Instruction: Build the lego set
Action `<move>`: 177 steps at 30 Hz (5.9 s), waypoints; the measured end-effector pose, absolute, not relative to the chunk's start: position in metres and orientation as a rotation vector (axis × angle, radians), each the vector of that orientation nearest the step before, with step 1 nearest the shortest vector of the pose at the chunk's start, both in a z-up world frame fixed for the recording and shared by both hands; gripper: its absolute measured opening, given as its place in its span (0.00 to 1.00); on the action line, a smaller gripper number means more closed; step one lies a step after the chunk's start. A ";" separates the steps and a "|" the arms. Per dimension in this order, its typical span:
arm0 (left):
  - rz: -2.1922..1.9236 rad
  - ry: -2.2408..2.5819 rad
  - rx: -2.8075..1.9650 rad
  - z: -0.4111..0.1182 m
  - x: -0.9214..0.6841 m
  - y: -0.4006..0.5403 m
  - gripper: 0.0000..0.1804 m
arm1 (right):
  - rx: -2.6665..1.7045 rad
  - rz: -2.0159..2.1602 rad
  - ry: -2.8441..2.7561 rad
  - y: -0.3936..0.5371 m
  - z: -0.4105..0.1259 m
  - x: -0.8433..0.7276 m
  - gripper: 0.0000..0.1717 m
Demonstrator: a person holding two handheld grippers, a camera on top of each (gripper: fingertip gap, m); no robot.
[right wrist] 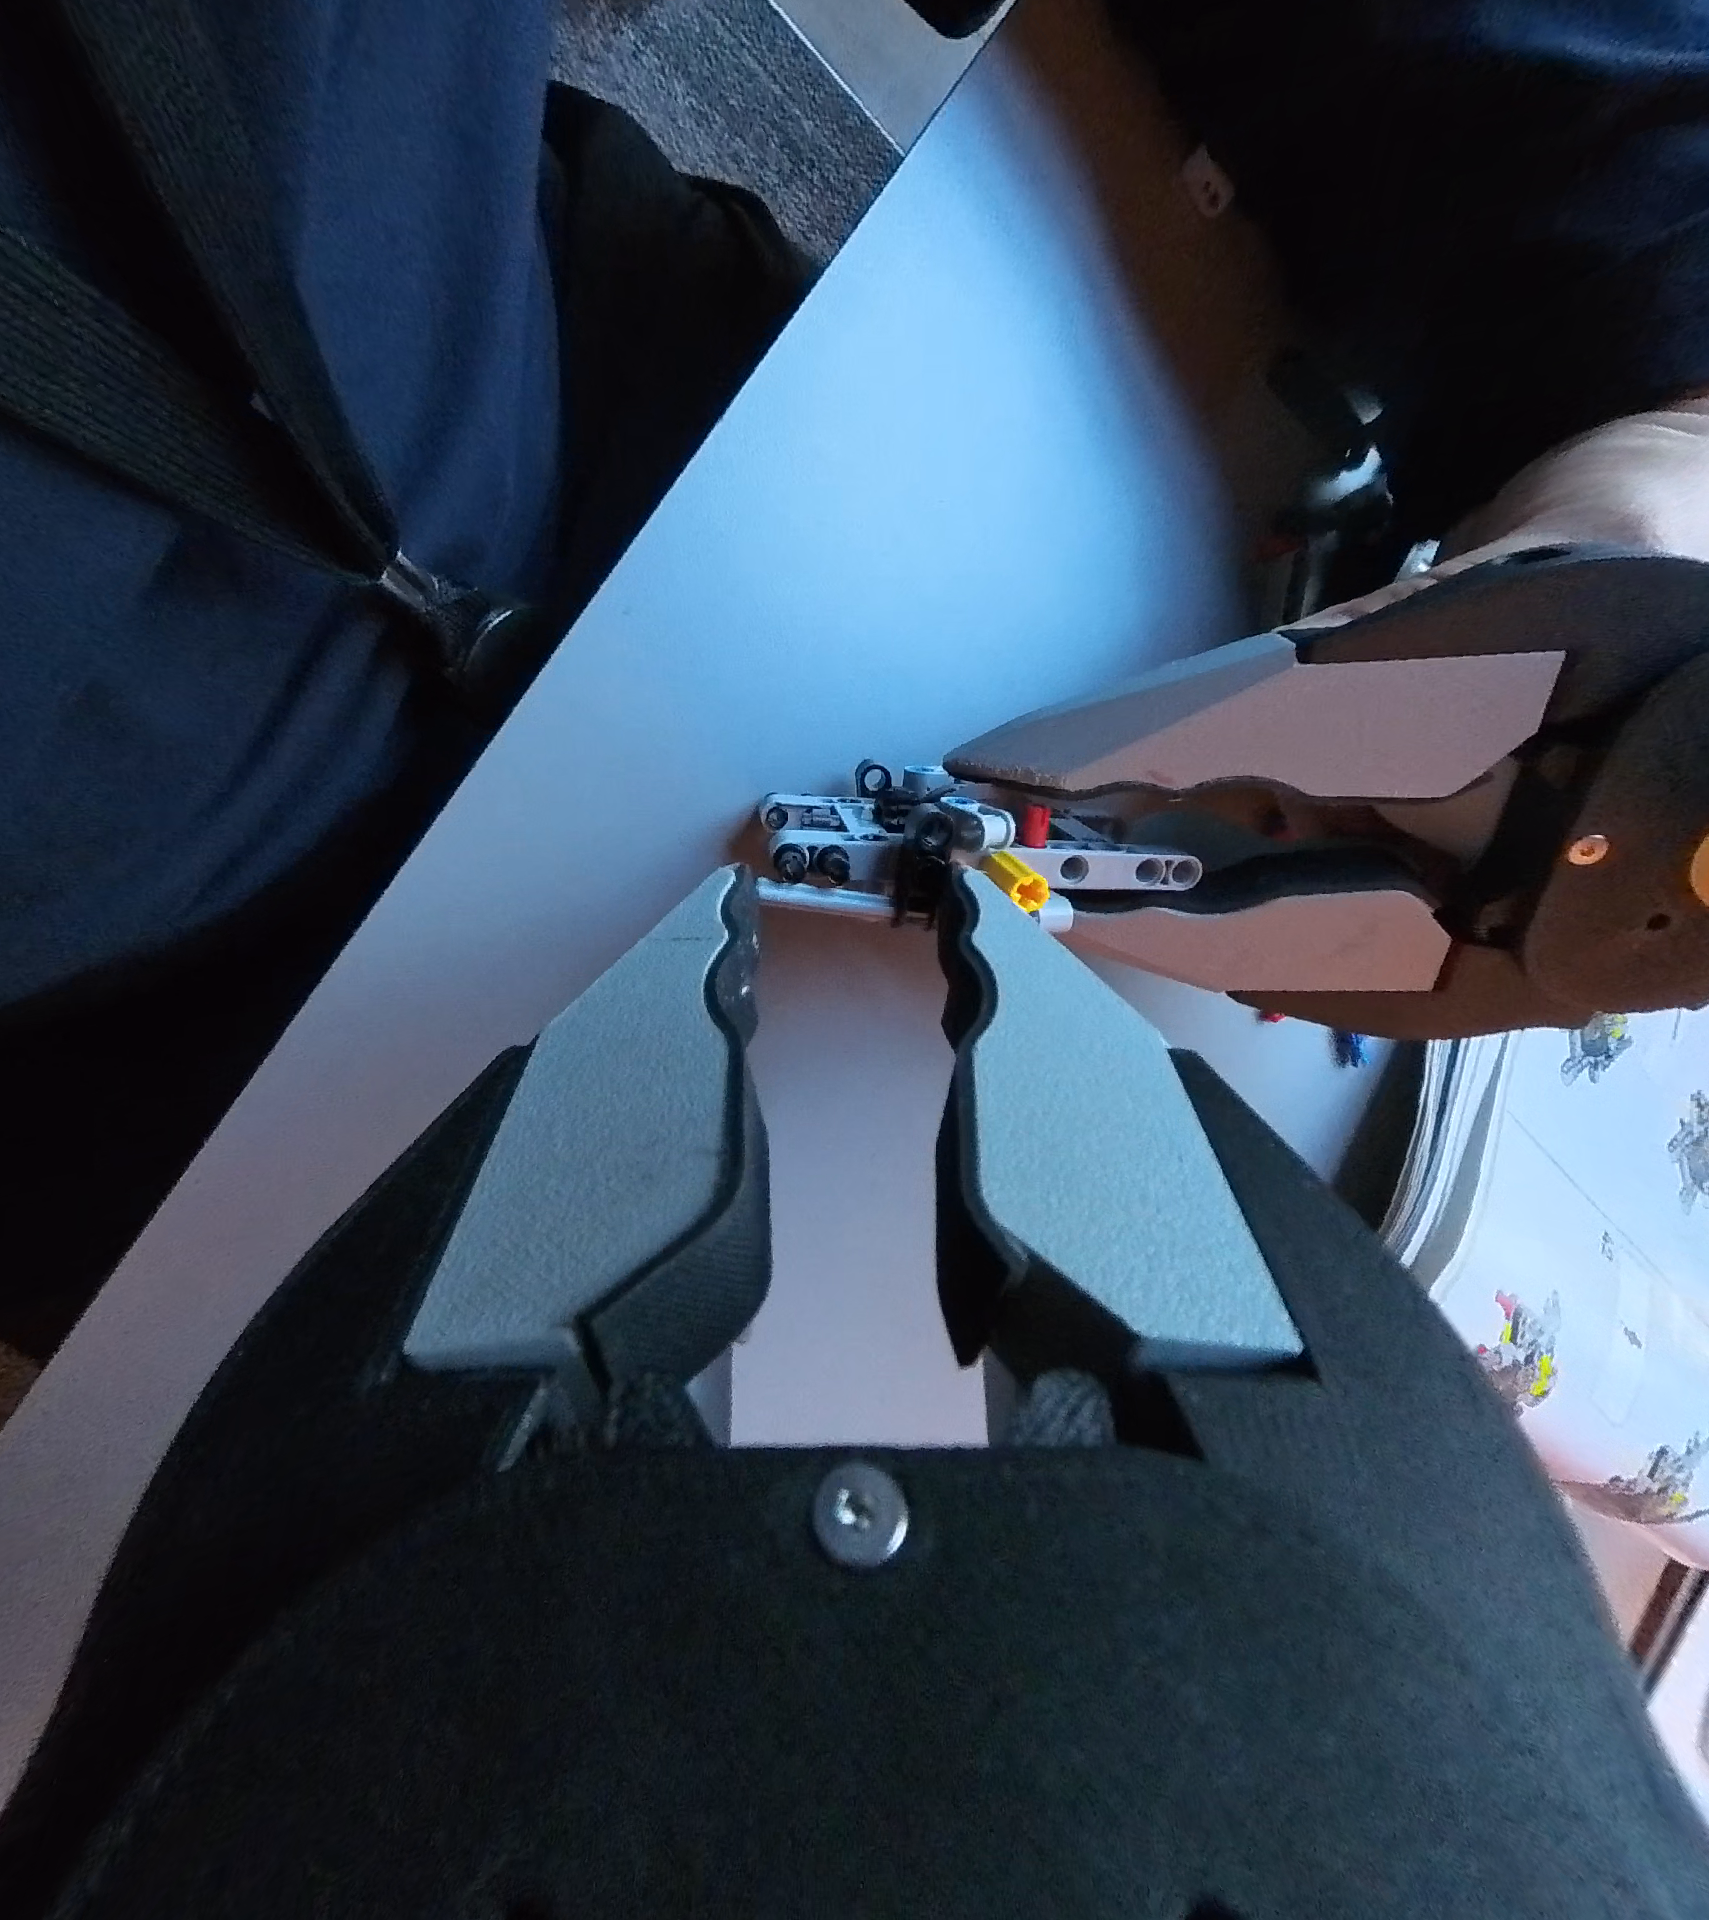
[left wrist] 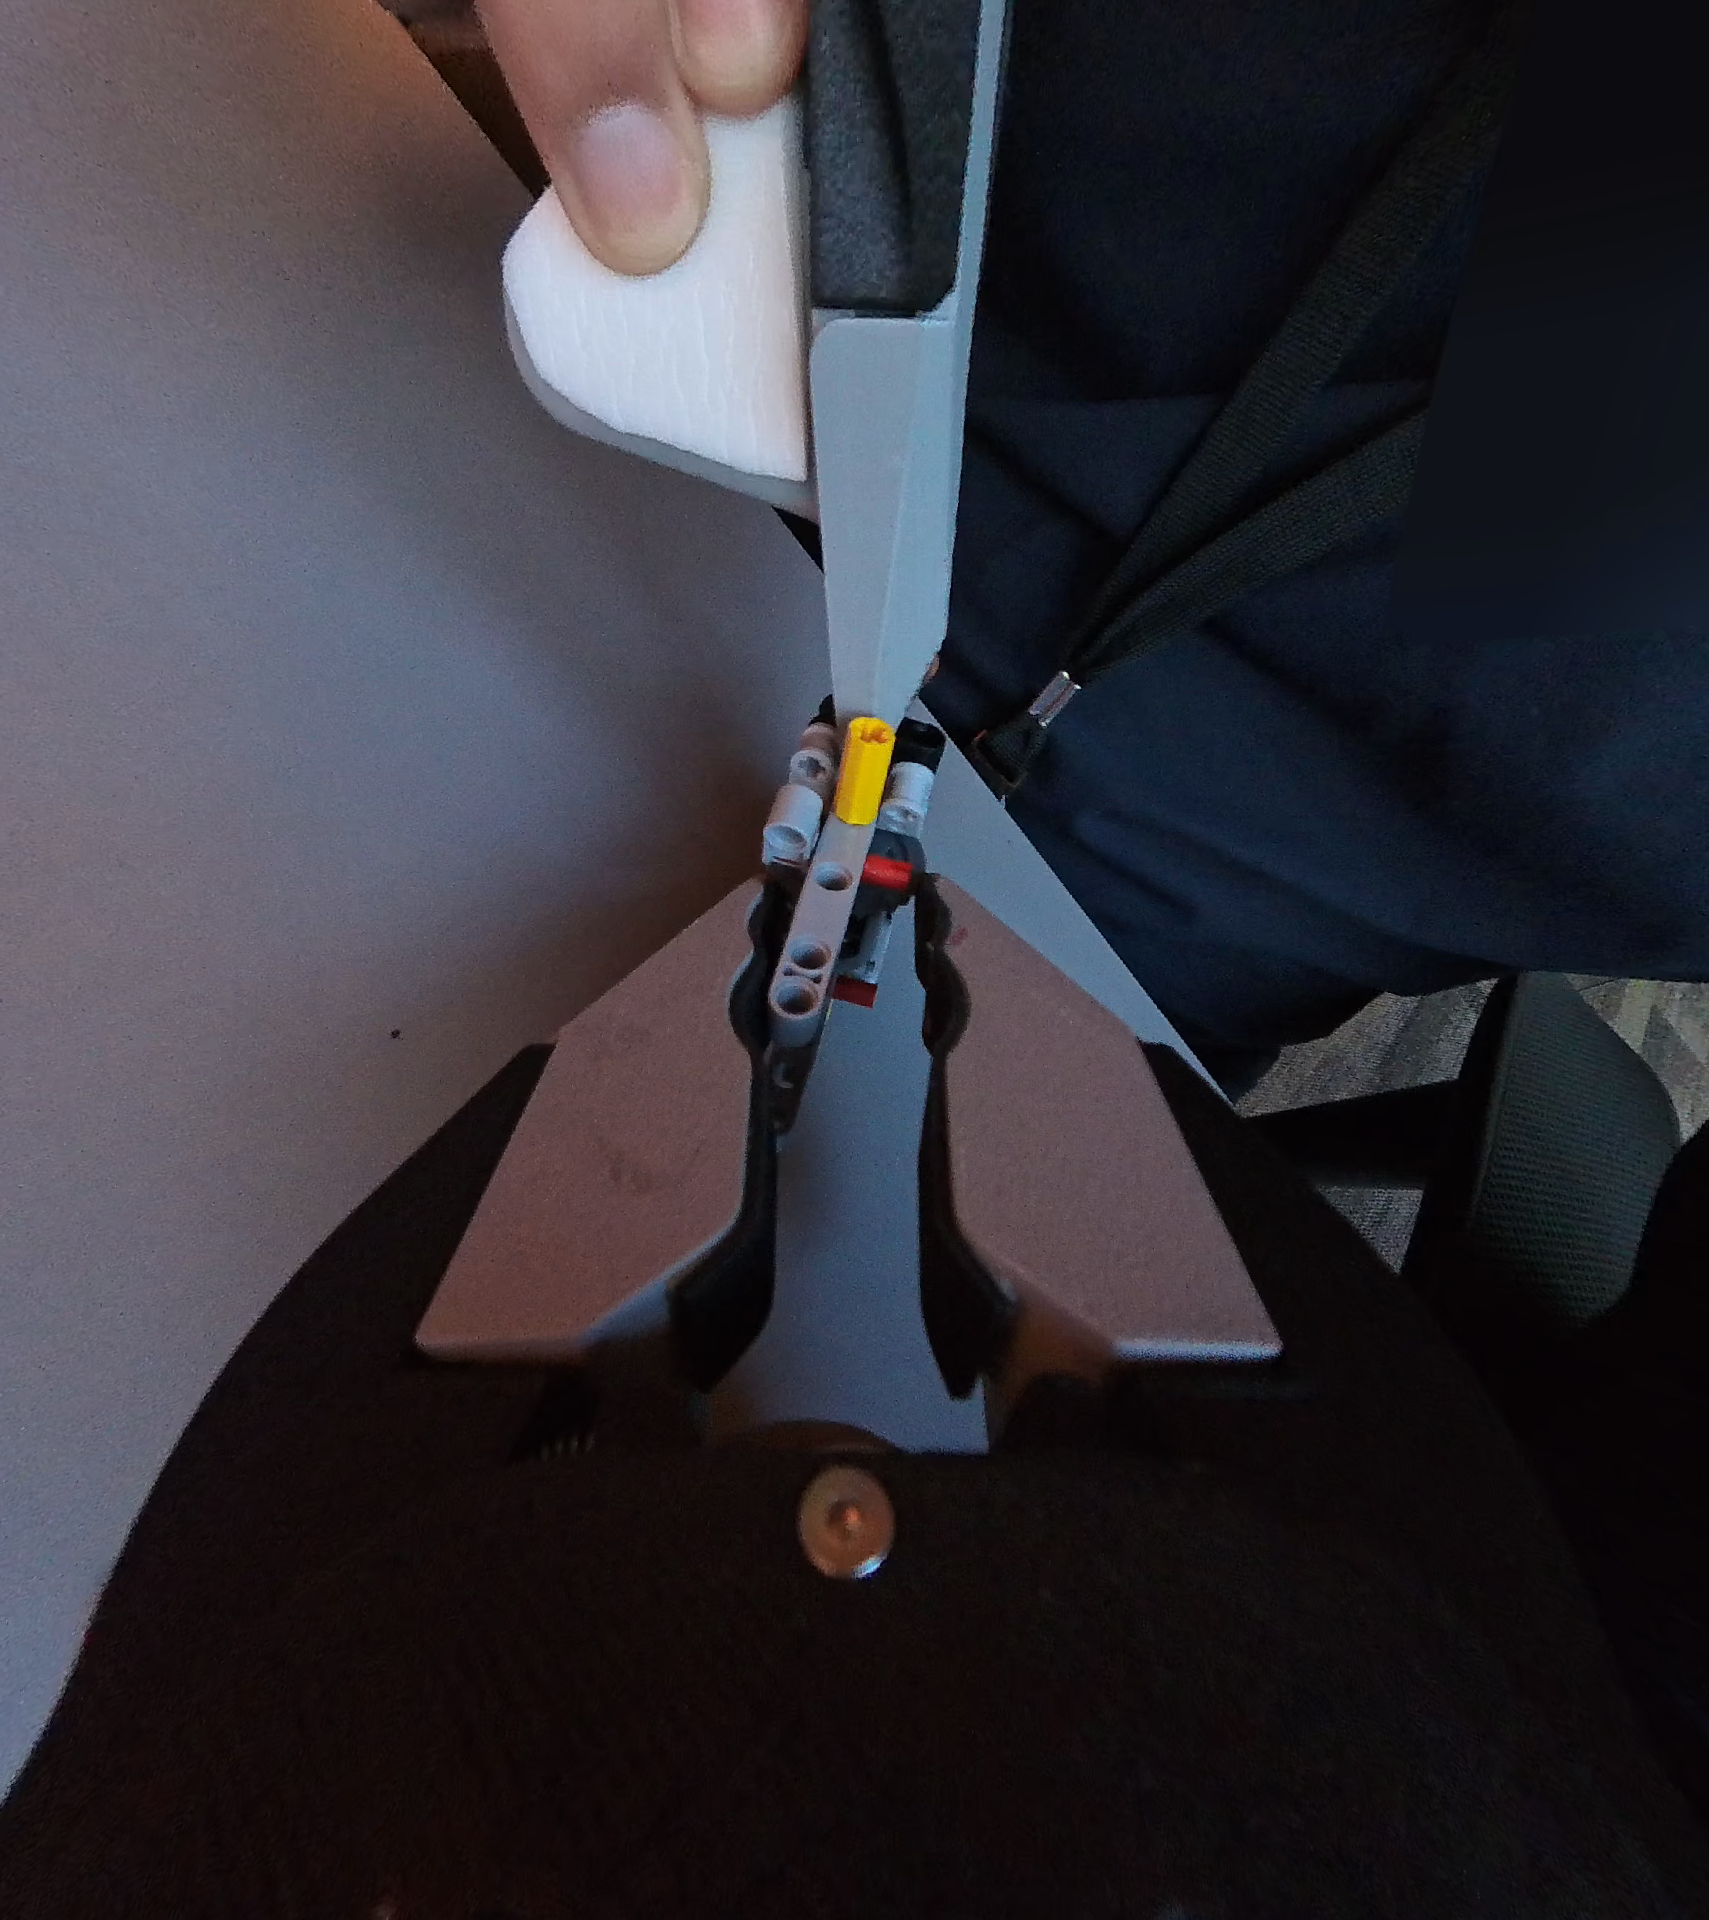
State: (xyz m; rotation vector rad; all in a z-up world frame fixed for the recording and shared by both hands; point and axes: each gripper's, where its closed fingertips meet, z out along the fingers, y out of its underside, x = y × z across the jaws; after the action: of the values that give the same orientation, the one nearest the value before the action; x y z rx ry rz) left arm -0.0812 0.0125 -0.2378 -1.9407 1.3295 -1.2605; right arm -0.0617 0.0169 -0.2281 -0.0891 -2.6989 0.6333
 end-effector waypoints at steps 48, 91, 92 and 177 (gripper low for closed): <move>-0.836 1.273 -1.835 -0.239 -0.076 0.027 0.13 | -0.805 1.413 -2.365 0.049 -0.210 -0.066 0.20; 0.030 1.085 -1.630 -0.210 -0.083 0.080 0.08 | -0.899 0.994 -2.156 0.096 -0.248 -0.101 0.10; 0.069 1.100 -1.616 -0.210 -0.082 0.080 0.08 | -0.891 0.989 -2.151 0.096 -0.248 -0.101 0.10; 0.915 1.200 -1.653 -0.226 -0.126 0.108 0.08 | -1.235 1.480 -1.848 0.100 -0.210 -0.110 0.22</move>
State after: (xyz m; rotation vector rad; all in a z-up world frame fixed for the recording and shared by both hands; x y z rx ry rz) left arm -0.1261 0.1081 -0.2264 -1.6527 1.2001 0.9152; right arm -0.1098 0.0997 -0.2097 -1.2353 -1.8480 1.4800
